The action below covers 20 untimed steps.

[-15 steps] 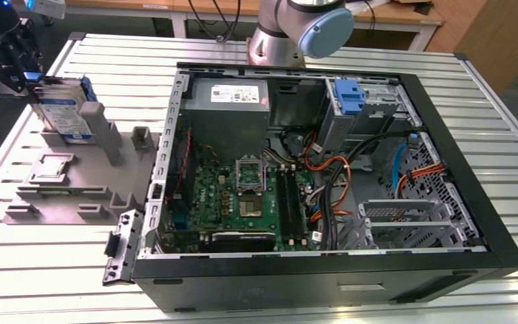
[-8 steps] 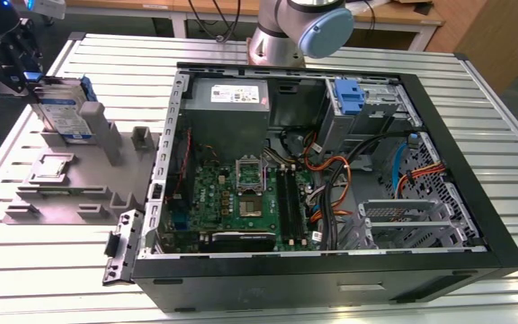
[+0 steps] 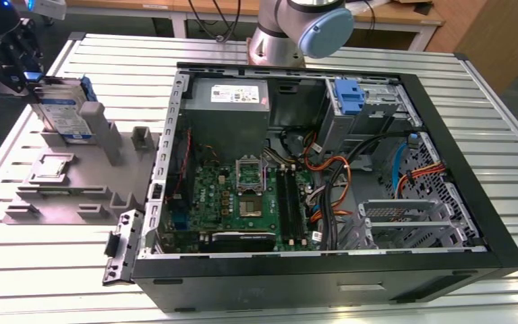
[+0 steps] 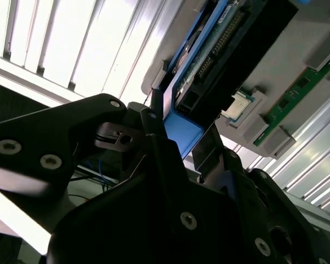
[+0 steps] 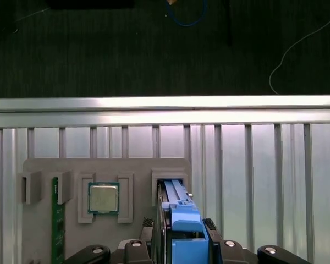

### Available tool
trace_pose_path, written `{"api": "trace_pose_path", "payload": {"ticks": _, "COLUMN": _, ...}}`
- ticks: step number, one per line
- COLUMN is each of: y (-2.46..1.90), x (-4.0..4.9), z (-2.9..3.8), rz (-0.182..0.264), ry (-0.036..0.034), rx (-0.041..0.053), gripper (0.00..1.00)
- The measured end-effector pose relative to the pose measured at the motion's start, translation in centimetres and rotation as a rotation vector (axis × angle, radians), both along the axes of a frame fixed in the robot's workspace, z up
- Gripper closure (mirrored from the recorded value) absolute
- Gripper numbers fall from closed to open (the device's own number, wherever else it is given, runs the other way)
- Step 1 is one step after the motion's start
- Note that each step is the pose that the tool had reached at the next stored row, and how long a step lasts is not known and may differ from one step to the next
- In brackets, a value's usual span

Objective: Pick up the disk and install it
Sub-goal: 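Pick up the disk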

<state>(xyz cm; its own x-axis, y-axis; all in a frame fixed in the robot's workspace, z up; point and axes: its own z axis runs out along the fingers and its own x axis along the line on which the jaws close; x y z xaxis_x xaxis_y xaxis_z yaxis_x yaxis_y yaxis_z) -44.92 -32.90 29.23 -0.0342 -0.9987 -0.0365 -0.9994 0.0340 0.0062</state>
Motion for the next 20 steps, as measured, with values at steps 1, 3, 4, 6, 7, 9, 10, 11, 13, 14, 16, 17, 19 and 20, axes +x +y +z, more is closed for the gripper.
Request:
{"api": "trace_pose_path", "payload": {"ticks": 1, "y": 0.01, "x": 0.0, "z": 0.0, "rz": -0.003, "ry": 0.0, "rx": 0.0, "gripper": 0.53}}
{"api": "trace_pose_path", "payload": {"ticks": 3, "y": 0.02, "x": 0.0, "z": 0.0, "rz": -0.003, "ry": -0.0001, "rx": 0.0, "gripper": 0.53}}
{"api": "trace_pose_path", "payload": {"ticks": 4, "y": 0.02, "x": 0.0, "z": 0.0, "rz": -0.003, "ry": -0.0001, "rx": 0.0, "gripper": 0.53}}
{"api": "trace_pose_path", "payload": {"ticks": 6, "y": 0.02, "x": 0.0, "z": -0.01, "rz": -0.003, "ry": 0.0, "rx": 0.0, "gripper": 0.53}}
{"api": "trace_pose_path", "payload": {"ticks": 7, "y": 0.02, "x": 0.0, "z": -0.02, "rz": -0.003, "ry": 0.0, "rx": 0.0, "gripper": 0.53}}
{"api": "trace_pose_path", "payload": {"ticks": 9, "y": 0.02, "x": 0.0, "z": -0.05, "rz": -0.003, "ry": 0.0, "rx": 0.001, "gripper": 0.53}}
{"api": "trace_pose_path", "payload": {"ticks": 10, "y": 0.02, "x": 0.0, "z": -0.06, "rz": -0.003, "ry": 0.0, "rx": 0.0017, "gripper": 0.53}}
{"api": "trace_pose_path", "payload": {"ticks": 11, "y": 0.02, "x": 0.0, "z": -0.07, "rz": -0.003, "ry": -0.0001, "rx": 0.0025, "gripper": 0.53}}
{"api": "trace_pose_path", "payload": {"ticks": 13, "y": 0.02, "x": 0.0, "z": -0.08, "rz": -0.003, "ry": 0.0, "rx": 0.0029, "gripper": 0.55}}
{"api": "trace_pose_path", "payload": {"ticks": 14, "y": 0.02, "x": 0.0, "z": -0.08, "rz": -0.003, "ry": 0.0001, "rx": 0.003, "gripper": 0.62}}
{"api": "trace_pose_path", "payload": {"ticks": 16, "y": 0.02, "x": 0.0, "z": -0.09, "rz": -0.003, "ry": 0.0, "rx": 0.0031, "gripper": 0.62}}
{"api": "trace_pose_path", "payload": {"ticks": 17, "y": 0.02, "x": 0.0, "z": -0.1, "rz": -0.003, "ry": 0.0, "rx": 0.0031, "gripper": 0.62}}
{"api": "trace_pose_path", "payload": {"ticks": 19, "y": 0.02, "x": 0.0, "z": -0.1, "rz": -0.003, "ry": 0.0, "rx": 0.003, "gripper": 0.62}}
{"api": "trace_pose_path", "payload": {"ticks": 20, "y": 0.02, "x": 0.0, "z": -0.1, "rz": -0.003, "ry": -0.0001, "rx": 0.003, "gripper": 0.62}}
